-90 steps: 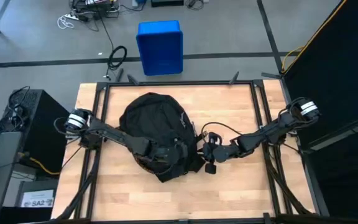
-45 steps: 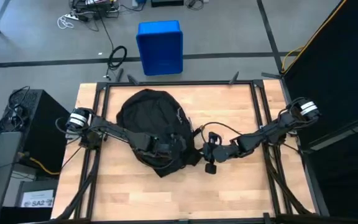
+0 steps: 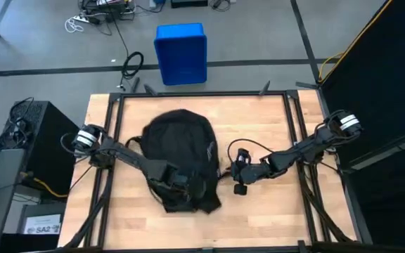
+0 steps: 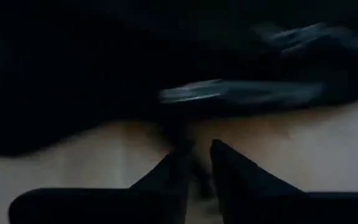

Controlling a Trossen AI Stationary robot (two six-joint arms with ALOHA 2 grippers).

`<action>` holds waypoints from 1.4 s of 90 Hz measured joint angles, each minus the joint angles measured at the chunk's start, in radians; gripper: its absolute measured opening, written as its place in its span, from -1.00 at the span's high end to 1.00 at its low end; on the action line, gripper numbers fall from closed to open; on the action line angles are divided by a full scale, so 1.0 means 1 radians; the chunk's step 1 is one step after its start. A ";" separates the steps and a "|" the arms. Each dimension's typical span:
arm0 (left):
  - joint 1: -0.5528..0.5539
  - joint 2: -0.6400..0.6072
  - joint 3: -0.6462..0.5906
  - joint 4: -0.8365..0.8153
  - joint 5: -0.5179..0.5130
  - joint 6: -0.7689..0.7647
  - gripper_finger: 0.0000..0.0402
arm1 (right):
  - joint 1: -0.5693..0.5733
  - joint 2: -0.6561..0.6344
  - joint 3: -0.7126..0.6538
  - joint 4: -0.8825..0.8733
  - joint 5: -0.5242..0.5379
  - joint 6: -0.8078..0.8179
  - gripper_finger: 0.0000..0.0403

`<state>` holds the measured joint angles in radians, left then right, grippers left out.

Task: Unpack backpack
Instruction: Open the backpack

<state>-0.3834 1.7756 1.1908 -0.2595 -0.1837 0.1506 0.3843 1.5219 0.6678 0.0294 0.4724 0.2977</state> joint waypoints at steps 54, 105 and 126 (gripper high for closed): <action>-0.044 0.000 0.000 0.005 -0.074 -0.050 1.00 | 0.045 -0.036 0.000 -0.037 0.014 -0.065 0.19; -0.044 0.000 0.000 0.006 -0.075 -0.056 1.00 | -0.002 -0.036 0.000 0.016 -0.055 -0.149 0.12; -0.044 0.000 0.000 0.006 -0.075 -0.057 1.00 | -0.008 -0.036 0.000 0.029 -0.055 -0.171 0.12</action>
<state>-0.4274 1.7756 1.1908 -0.2539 -0.2584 0.0933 0.3760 1.4860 0.6674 0.0582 0.4171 0.1271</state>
